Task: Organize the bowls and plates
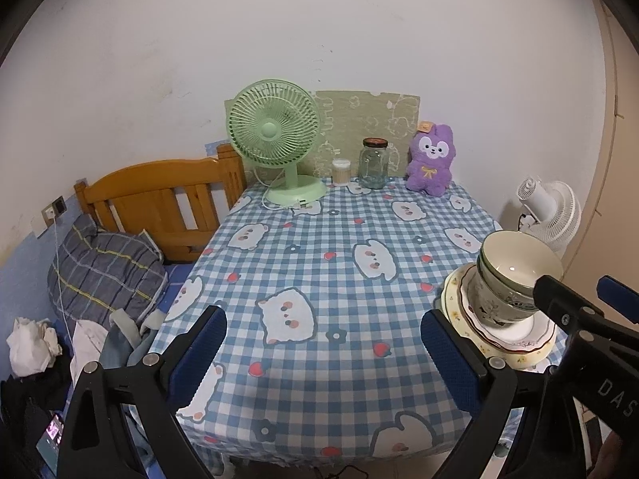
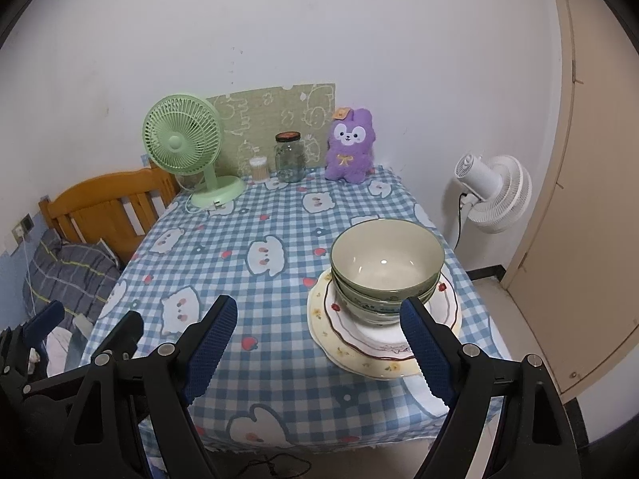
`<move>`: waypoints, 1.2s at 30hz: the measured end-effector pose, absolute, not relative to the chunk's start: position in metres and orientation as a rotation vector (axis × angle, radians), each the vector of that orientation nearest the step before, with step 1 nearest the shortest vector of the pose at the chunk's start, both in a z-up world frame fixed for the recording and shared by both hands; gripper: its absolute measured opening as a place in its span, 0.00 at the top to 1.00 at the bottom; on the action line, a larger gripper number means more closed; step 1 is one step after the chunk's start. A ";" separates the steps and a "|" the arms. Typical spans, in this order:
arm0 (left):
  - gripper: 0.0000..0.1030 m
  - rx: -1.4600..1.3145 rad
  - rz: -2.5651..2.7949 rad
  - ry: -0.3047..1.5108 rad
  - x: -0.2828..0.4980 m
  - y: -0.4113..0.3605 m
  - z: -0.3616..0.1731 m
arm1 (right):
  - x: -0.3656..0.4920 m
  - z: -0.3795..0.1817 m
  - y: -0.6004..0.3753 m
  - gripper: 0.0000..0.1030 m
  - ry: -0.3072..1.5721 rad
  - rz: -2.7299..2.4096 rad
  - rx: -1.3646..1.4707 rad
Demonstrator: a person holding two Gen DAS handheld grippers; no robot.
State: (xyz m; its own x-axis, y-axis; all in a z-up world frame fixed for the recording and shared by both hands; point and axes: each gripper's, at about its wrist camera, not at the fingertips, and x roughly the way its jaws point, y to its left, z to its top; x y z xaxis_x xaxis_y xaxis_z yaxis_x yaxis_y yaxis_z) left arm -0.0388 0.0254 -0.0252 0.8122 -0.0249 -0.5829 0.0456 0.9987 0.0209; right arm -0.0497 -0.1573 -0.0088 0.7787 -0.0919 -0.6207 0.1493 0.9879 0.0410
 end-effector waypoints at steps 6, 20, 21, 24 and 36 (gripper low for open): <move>0.04 -0.005 0.000 0.599 -0.042 0.035 -0.027 | -0.047 -0.011 -0.159 0.17 0.659 -0.121 0.098; 0.04 -0.015 -0.003 0.582 -0.037 0.037 -0.024 | -0.044 -0.009 -0.156 0.17 0.643 -0.121 0.093; 0.04 -0.014 -0.004 0.582 -0.036 0.037 -0.024 | -0.044 -0.009 -0.157 0.17 0.643 -0.122 0.091; 0.04 -0.014 -0.008 0.578 -0.036 0.036 -0.023 | -0.044 -0.010 -0.158 0.17 0.644 -0.125 0.093; 0.03 -0.012 -0.011 0.576 -0.035 0.034 -0.023 | -0.043 -0.011 -0.161 0.17 0.647 -0.127 0.095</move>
